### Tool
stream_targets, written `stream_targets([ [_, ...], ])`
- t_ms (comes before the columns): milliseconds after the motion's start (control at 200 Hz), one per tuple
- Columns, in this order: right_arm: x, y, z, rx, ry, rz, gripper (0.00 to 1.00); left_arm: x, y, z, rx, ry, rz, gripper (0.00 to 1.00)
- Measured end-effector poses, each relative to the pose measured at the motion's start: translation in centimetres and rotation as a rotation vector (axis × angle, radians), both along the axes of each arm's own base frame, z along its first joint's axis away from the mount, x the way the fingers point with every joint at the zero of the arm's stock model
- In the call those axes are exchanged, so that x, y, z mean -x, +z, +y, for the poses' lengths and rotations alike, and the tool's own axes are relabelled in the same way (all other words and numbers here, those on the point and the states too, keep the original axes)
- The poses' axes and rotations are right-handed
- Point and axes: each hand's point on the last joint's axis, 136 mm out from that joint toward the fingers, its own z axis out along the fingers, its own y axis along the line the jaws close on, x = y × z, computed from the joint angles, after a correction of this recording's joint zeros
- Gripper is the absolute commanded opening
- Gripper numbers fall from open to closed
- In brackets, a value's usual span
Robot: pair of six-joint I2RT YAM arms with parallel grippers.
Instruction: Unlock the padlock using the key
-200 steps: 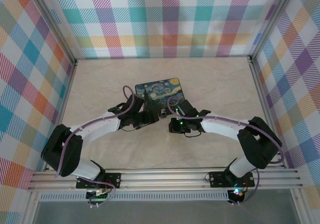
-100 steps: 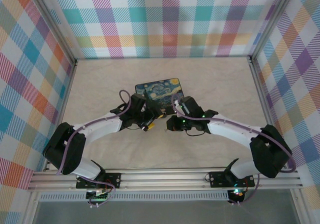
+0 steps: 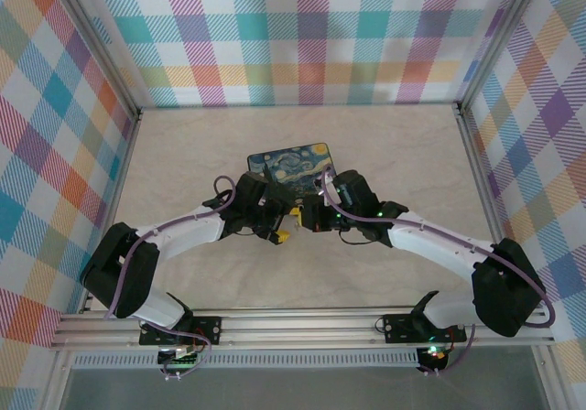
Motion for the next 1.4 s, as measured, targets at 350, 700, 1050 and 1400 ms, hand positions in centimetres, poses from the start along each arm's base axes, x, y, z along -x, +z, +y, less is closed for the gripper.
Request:
stream_targets([
  [350,-1.8,0.6,1.3,-0.015,-0.016,-0.029,0.06,-0.4,0.8,-0.5,0.062,0.072,0.054,0.47],
  [700,-2.0,0.0,1.3,0.005,-0.03,-0.031,0.06,-0.4,0.9,-0.5,0.071,0.093,0.068,0.19],
  [1050,-2.3,-0.1,1.1,0.017,-0.043,-0.045,0.07,-0.4,1.8,0.0,0.064,0.081,0.025,0.0],
  [1400,-1.7,-0.9,0.2,0.034,-0.052,-0.038,0.09,-0.5,2.0,1.2,-0.013,0.04,-0.033,0.0],
])
